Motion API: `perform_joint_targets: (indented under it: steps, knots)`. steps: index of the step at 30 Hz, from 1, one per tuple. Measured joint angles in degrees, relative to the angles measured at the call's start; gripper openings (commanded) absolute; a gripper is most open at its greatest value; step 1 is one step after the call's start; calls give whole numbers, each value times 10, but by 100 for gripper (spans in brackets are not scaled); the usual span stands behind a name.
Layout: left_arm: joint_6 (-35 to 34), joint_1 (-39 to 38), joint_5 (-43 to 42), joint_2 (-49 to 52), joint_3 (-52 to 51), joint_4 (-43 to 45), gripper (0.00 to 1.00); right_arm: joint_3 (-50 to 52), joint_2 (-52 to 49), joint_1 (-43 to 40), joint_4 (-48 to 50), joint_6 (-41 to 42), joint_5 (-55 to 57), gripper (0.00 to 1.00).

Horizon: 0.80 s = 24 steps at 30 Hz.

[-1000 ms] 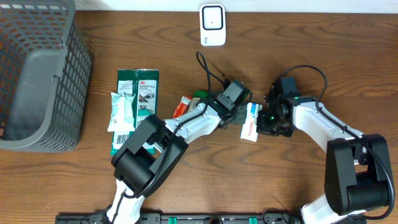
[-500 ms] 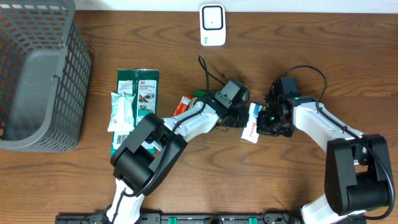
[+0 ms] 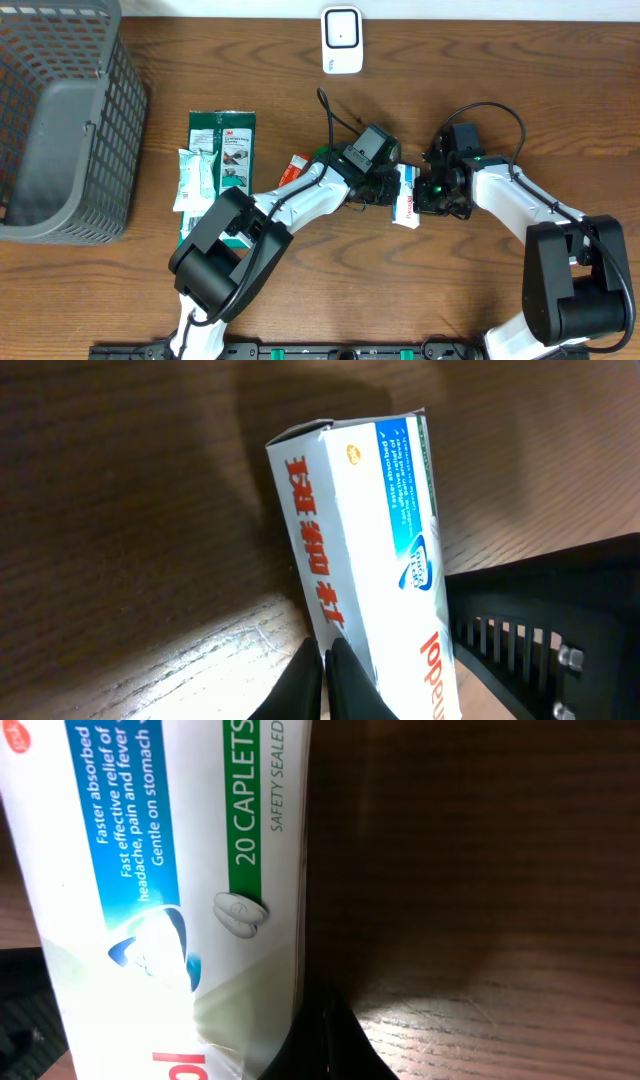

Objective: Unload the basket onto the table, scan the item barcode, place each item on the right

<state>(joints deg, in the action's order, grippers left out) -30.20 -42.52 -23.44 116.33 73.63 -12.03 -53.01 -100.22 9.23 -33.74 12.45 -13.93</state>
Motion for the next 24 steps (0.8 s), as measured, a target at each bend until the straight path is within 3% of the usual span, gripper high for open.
perform_joint_targets:
  steps: [24]
  knots:
    - [-3,-9,-46,-40,-1,-3,8,11,2,30,47,-51,-6,2]
